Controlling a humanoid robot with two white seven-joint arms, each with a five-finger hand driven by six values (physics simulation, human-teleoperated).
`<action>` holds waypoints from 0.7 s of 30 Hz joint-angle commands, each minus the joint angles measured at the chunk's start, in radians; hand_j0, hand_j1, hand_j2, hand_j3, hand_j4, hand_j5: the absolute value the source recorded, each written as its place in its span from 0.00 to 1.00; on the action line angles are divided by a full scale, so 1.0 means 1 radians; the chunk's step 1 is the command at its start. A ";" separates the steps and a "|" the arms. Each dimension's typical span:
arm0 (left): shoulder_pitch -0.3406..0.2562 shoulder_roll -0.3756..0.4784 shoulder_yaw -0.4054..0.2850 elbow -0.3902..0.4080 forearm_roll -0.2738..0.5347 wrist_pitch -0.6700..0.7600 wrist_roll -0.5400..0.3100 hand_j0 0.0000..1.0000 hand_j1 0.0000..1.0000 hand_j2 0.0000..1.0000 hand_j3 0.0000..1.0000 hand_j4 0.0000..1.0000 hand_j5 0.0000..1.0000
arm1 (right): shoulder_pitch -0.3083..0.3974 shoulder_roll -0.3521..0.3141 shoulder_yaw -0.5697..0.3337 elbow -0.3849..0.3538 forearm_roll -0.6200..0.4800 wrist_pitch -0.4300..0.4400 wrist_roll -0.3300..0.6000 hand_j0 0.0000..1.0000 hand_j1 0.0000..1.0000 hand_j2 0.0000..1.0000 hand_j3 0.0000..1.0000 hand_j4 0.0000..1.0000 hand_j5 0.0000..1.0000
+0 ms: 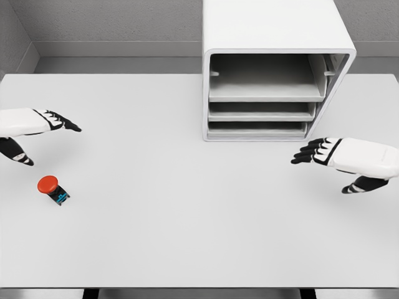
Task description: Slide open multi-storey tabletop storage cabinets and put open load switch and slide close multi-storey tabletop storage cabinets
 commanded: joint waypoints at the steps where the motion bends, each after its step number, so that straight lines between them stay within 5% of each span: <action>1: 0.000 0.006 0.000 0.000 0.005 0.002 0.000 1.00 1.00 1.00 1.00 1.00 1.00 | 0.000 0.002 0.004 0.000 0.009 0.003 0.000 1.00 1.00 1.00 1.00 1.00 1.00; 6: 0.002 0.026 -0.020 -0.005 0.007 0.002 0.002 1.00 1.00 1.00 1.00 1.00 1.00 | -0.035 0.016 0.002 0.010 0.033 0.003 0.000 1.00 1.00 1.00 1.00 1.00 1.00; 12: 0.012 0.114 -0.107 -0.106 0.008 0.002 0.002 1.00 1.00 1.00 1.00 1.00 1.00 | -0.253 0.086 0.162 0.031 0.036 0.014 0.000 1.00 1.00 1.00 1.00 1.00 1.00; 19: 0.041 0.126 -0.138 -0.152 0.004 0.002 0.000 1.00 1.00 1.00 1.00 1.00 1.00 | -0.373 0.138 0.245 0.034 0.036 0.324 0.000 1.00 1.00 1.00 1.00 1.00 1.00; 21: 0.041 0.125 -0.138 -0.152 0.002 0.002 0.000 1.00 1.00 1.00 1.00 1.00 1.00 | -0.400 0.155 0.249 0.043 0.038 0.328 0.000 1.00 1.00 1.00 1.00 1.00 1.00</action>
